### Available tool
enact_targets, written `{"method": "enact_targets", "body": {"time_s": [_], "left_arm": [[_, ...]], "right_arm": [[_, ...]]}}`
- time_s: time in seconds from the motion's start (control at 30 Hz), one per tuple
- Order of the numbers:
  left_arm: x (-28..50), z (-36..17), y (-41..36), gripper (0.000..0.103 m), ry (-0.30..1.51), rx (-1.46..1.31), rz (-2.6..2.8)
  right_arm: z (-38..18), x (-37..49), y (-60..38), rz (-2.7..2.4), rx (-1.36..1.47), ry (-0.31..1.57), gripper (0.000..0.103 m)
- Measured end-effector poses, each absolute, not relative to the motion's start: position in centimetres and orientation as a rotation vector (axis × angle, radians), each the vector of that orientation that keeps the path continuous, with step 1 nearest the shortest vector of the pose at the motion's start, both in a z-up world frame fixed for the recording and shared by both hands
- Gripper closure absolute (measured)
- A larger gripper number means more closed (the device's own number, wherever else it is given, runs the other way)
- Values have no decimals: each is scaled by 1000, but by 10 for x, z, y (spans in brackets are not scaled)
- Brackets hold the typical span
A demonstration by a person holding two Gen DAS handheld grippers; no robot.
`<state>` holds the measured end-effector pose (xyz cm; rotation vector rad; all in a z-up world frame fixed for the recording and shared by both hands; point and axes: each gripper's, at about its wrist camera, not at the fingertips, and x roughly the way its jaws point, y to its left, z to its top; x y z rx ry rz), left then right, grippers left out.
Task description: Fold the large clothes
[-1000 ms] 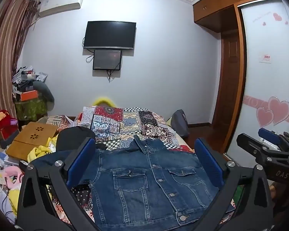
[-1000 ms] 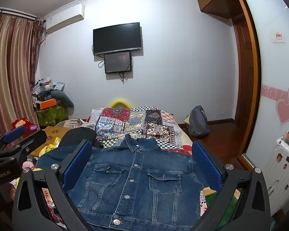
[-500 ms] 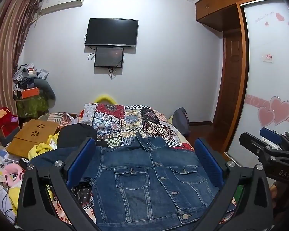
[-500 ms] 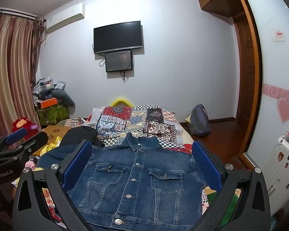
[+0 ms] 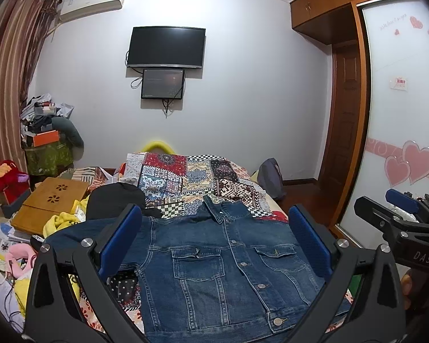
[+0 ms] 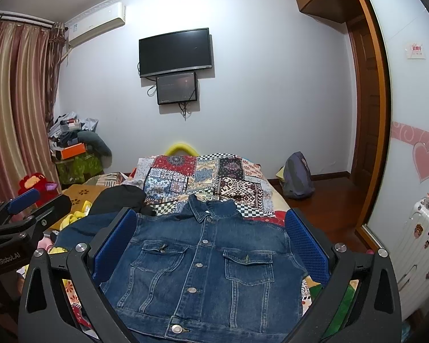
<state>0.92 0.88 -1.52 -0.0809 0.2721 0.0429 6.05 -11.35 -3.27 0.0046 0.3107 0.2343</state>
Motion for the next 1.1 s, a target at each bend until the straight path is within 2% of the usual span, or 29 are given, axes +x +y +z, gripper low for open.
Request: {"method": "enact_targets", "body": {"time_s": [1.1], "left_arm": [[11, -14, 3, 0, 279, -51, 49]], "right_arm": [[-34, 66, -114, 234, -1, 329, 0]]}}
